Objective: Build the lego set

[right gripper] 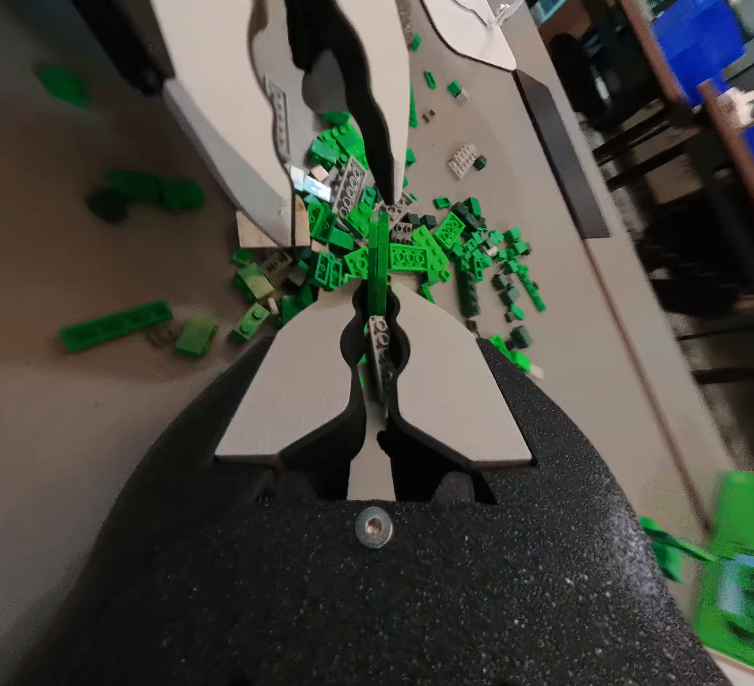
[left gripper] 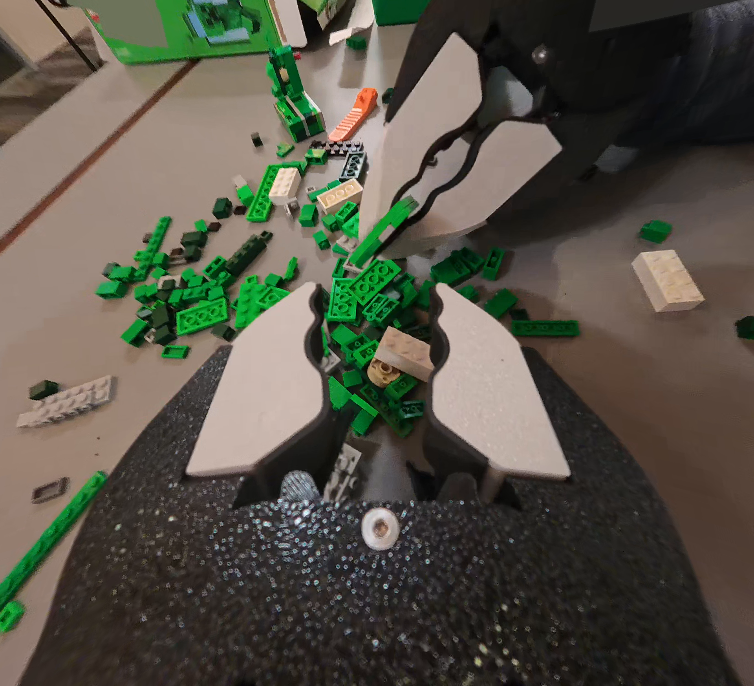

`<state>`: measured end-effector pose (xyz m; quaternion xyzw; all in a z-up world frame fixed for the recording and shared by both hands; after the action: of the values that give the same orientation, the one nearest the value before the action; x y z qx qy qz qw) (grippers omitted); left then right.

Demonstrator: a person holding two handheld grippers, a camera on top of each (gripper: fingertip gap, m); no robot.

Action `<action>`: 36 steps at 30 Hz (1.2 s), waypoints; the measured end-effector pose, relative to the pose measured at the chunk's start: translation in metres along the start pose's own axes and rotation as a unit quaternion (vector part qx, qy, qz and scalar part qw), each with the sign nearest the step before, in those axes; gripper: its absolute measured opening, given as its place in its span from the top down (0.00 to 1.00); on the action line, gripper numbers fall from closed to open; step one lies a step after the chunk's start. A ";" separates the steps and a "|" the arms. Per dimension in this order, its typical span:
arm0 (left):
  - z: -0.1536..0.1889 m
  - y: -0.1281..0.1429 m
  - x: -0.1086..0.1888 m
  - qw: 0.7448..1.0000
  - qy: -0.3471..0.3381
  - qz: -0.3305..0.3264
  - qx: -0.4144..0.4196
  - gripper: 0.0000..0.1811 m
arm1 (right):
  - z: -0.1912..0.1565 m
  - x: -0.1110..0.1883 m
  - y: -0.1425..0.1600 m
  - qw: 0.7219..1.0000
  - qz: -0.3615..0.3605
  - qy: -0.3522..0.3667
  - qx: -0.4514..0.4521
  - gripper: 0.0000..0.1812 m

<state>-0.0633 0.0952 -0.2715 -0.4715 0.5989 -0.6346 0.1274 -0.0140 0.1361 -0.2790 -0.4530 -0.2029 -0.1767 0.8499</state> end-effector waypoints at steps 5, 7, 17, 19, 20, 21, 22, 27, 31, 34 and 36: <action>0.005 -0.007 0.001 0.998 -0.022 0.015 -0.060 0.75 | -0.008 0.002 -0.008 0.984 0.053 -0.102 -0.137 0.96; 0.008 -0.008 0.001 0.996 -0.025 0.018 -0.079 0.75 | -0.012 0.003 -0.010 0.969 0.069 -0.145 -0.190 0.96; 0.015 -0.018 0.004 0.978 -0.080 0.039 -0.189 0.77 | -0.016 0.011 -0.023 0.899 0.130 -0.258 -0.330 0.96; 0.015 -0.018 0.004 0.981 -0.068 0.049 -0.173 0.77 | -0.016 0.013 -0.024 0.898 0.136 -0.261 -0.327 0.96; 0.015 -0.019 0.005 0.982 -0.064 0.055 -0.168 0.77 | -0.015 0.014 -0.025 0.898 0.140 -0.261 -0.326 0.96; 0.014 -0.020 0.006 0.982 -0.069 0.060 -0.168 0.76 | -0.014 0.014 -0.025 0.899 0.142 -0.258 -0.323 0.96; 0.012 -0.022 0.007 0.979 -0.080 0.065 -0.175 0.73 | -0.014 0.014 -0.024 0.902 0.138 -0.256 -0.318 0.96; 0.018 -0.022 0.009 0.945 -0.117 0.049 -0.301 0.67 | -0.015 0.008 -0.010 0.958 0.077 -0.189 -0.201 0.96; 0.027 -0.026 0.011 0.957 -0.072 0.081 -0.268 0.76 | -0.009 0.006 0.003 0.997 -0.020 -0.028 0.070 0.96; 0.023 -0.020 0.009 0.961 -0.070 0.060 -0.260 0.78 | -0.015 0.007 -0.004 0.982 -0.039 0.016 0.184 0.96; 0.026 -0.012 0.003 0.960 -0.049 0.031 -0.273 0.84 | -0.021 0.007 -0.012 0.980 -0.025 0.015 0.196 0.96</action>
<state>-0.0404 0.0788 -0.2637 -0.5001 0.7567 -0.4188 0.0433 -0.0099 0.1117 -0.2781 -0.2694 -0.2324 -0.1609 0.9206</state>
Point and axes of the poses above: each gripper's, where its closed fingertips meet, x back along the fingers, y out of its underside, z = x × y across the jaws, the point moved 3 cm from there along x, back along the fingers
